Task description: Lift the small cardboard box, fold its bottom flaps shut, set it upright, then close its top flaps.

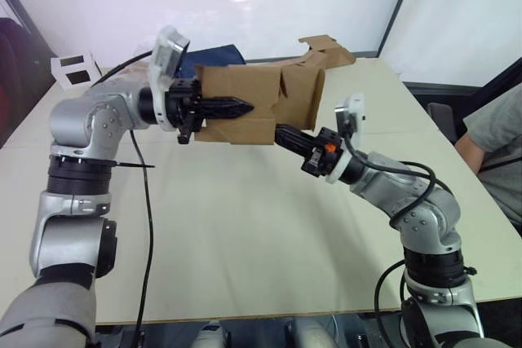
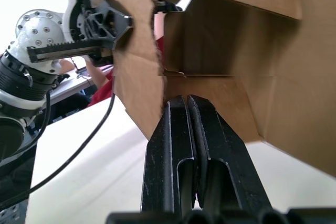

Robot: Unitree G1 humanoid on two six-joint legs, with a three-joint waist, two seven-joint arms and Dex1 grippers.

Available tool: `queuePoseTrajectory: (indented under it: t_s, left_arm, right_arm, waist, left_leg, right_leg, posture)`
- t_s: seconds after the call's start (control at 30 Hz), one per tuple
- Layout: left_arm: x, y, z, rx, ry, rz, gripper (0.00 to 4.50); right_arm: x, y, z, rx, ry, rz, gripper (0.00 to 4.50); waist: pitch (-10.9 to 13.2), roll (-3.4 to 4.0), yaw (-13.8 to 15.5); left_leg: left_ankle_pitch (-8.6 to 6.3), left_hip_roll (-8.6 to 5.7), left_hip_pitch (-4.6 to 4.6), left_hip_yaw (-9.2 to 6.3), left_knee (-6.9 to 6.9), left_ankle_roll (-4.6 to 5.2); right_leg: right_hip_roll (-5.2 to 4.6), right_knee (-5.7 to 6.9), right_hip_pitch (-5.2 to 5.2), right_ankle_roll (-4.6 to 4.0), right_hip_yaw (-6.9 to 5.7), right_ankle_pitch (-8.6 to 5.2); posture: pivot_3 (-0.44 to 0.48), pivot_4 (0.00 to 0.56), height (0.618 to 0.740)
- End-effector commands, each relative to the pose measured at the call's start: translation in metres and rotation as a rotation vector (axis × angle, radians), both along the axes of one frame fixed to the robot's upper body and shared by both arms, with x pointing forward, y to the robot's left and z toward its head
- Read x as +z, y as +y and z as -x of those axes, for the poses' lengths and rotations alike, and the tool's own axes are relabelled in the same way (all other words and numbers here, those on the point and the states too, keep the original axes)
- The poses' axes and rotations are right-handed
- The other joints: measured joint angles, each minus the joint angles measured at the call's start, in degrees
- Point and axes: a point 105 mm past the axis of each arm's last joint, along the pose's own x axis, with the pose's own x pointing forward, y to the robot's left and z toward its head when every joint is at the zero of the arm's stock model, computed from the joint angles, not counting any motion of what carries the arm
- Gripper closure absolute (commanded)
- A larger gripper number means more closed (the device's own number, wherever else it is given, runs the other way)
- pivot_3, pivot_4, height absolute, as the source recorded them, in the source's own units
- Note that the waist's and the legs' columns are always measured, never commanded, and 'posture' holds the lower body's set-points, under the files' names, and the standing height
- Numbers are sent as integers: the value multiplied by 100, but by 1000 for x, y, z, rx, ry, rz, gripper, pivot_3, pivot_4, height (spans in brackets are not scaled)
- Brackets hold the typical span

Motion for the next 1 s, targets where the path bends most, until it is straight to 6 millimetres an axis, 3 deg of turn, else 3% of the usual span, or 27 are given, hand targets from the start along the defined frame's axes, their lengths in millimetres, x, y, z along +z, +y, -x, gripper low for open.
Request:
queuePoseTrajectory:
  t_s: [0.03, 0.3, 0.43, 0.63, 0.8, 1.0]
  left_arm:
    - [12, 4, 5, 1, -54, 27, 4500]
    - [12, 8, 2, 19, -56, 31, 4500]
    - [12, 7, 1, 17, -56, 29, 4500]
    - [10, 4, 5, -7, -60, 12, 4500]
    - [11, 4, 6, -10, -59, 14, 4500]
    - [10, 6, 2, 13, -55, 13, 4500]
  right_arm:
    - [13, -5, 7, 15, -59, 9, 4458]
    - [39, -57, 8, -50, -66, -50, 4458]
    - [47, -67, 0, -121, -108, -65, 4458]
    - [44, -97, -46, -453, -184, -50, 4458]
    - [24, -92, -64, -519, -153, -7, 4458]
    - [19, -54, -40, -285, -128, -42, 4458]
  waist:
    - [0, 0, 5]
    - [0, 0, 11]
    - [0, 0, -7]
    - [0, 0, 13]
    - [0, 1, -6]
    - [0, 1, -7]
  left_leg:
    - [0, 0, 0, 0, 0, 0]
    - [0, 0, 0, 0, 0, 1]
    - [-1, 0, 2, 2, -1, 1]
    - [0, -1, 1, 5, 1, 1]
    - [1, -1, 1, 5, -1, -1]
    - [17, 0, 1, 5, -2, -31]
  right_leg:
    - [0, 0, 0, 0, 0, 0]
    - [-1, 0, 1, 0, 0, 0]
    - [1, 1, 1, 0, 2, 0]
    - [-1, 1, 1, 0, 2, 0]
    - [-1, 1, -1, 0, 3, 0]
    - [0, 1, -3, 0, 4, 0]
  posture:
    - [0, 150, 740]
    - [0, 150, 740]
    - [0, 150, 740]
    - [0, 150, 740]
    - [0, 150, 740]
    - [0, 150, 740]
